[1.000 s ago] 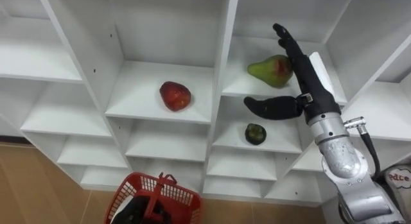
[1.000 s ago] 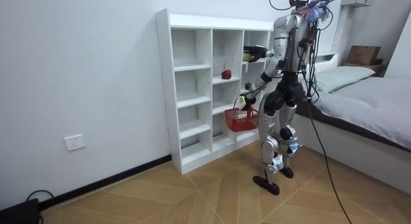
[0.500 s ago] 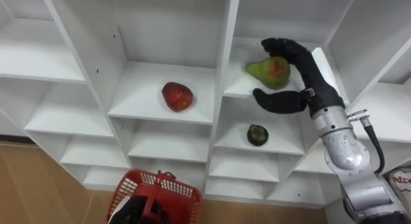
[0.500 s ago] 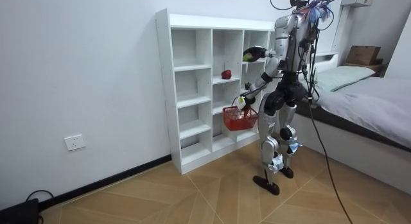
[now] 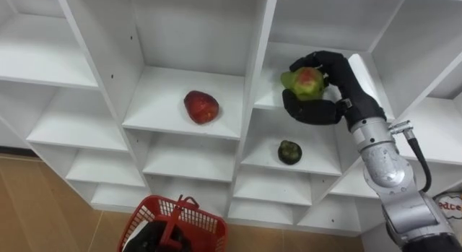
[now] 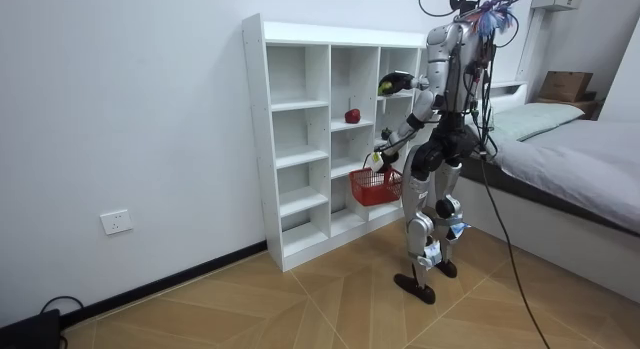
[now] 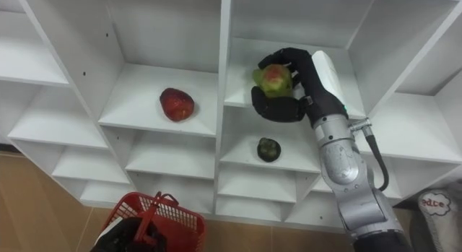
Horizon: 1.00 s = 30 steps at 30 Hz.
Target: Collect fruits from the closet
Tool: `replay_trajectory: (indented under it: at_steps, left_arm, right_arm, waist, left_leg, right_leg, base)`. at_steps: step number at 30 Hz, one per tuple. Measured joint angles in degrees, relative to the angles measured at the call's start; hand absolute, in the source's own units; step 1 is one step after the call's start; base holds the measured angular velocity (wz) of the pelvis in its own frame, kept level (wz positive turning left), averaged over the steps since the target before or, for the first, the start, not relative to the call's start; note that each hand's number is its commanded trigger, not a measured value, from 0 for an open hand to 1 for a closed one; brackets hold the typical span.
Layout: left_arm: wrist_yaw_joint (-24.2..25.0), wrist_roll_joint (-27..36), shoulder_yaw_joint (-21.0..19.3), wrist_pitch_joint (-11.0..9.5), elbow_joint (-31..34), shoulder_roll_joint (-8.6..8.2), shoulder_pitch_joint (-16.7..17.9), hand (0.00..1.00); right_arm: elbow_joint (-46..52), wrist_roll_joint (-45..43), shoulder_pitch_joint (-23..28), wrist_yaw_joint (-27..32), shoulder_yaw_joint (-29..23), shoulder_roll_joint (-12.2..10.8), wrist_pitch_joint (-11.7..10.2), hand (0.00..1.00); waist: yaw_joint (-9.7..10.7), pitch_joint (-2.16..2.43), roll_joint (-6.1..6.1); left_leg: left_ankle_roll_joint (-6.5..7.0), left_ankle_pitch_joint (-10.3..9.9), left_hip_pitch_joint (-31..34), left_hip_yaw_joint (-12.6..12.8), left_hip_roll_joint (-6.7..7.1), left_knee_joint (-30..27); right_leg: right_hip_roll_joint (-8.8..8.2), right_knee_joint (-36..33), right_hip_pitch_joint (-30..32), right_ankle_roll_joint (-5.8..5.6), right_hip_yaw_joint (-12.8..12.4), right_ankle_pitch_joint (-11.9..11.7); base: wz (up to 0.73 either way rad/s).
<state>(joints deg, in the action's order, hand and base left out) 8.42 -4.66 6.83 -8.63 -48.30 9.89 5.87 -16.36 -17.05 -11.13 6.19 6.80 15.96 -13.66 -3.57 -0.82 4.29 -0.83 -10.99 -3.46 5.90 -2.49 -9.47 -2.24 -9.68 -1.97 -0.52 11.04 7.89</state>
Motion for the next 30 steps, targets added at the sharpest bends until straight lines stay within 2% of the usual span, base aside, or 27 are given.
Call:
replay_trajectory:
  at_steps: [11, 14, 16, 20, 24, 30]
  left_arm:
    - [0.0, 0.1, 0.1, 0.0, -0.1, -0.07, -0.1, 1.00]
    - [-0.2, 0.1, 0.1, 0.0, -0.1, -0.31, -0.1, 1.00]
    - [-0.3, 0.0, 0.2, 0.1, 0.4, -0.41, 0.0, 1.00]
    - [-1.1, 0.1, 0.1, -0.1, 2.2, -0.39, -0.3, 1.00]
    - [-2.7, 0.2, 0.1, -0.2, 2.1, -0.07, -1.7, 1.00]
    - [-3.3, 0.7, 0.2, -0.5, 0.0, -0.08, -2.3, 1.00]
  right_arm:
    - [0.2, -0.6, 0.0, 0.0, 0.0, -0.1, 0.0, 1.00]
    - [0.7, 0.1, 0.0, -0.4, 0.0, -0.4, 0.1, 1.00]
    - [2.3, 1.1, 0.1, -1.0, 0.8, -0.4, 1.1, 1.00]
    - [6.8, 1.8, 0.3, -1.4, 1.2, -1.3, 1.2, 1.00]
    - [11.6, 3.7, 0.9, -2.4, 2.2, -1.1, 1.2, 1.00]
    - [18.5, 8.3, 4.9, -7.0, 2.0, -0.8, 2.0, 1.00]
  waist:
    - [0.0, 0.02, -0.12]
    - [0.0, 0.24, -0.52]
    - [0.1, 0.43, -0.95]
    - [0.1, 0.50, -1.27]
    - [0.1, 0.69, -0.96]
    - [1.1, 0.62, -0.95]
  left_leg:
    - [0.00, 0.0, 0.2, 0.0, 0.00, -0.1]
    - [0.00, 0.0, 0.8, -0.1, -0.01, -0.2]
    - [0.00, 0.0, 1.0, -0.1, -0.03, -0.2]
    - [0.00, 0.0, 0.8, 0.0, -0.06, -0.2]
    - [0.01, 0.0, 0.5, -0.1, -0.04, -0.1]
    - [-0.03, 0.0, 0.7, 0.2, -0.23, -0.1]
  right_leg:
    - [0.00, 0.0, 0.0, 0.00, 0.0, 0.0]
    - [-0.02, -0.1, 0.5, 0.00, 0.1, 0.0]
    - [-0.02, -0.2, 1.0, 0.02, 0.1, 0.0]
    - [0.02, -0.2, 1.0, 0.04, 0.0, 0.0]
    - [0.04, -0.3, 0.8, 0.03, -0.5, 0.0]
    - [0.28, -0.3, 0.9, 0.19, -0.8, -0.1]
  base:
    - [0.00]
    - [0.00]
    - [0.00]
    - [0.00]
    - [0.00]
    - [-0.03]
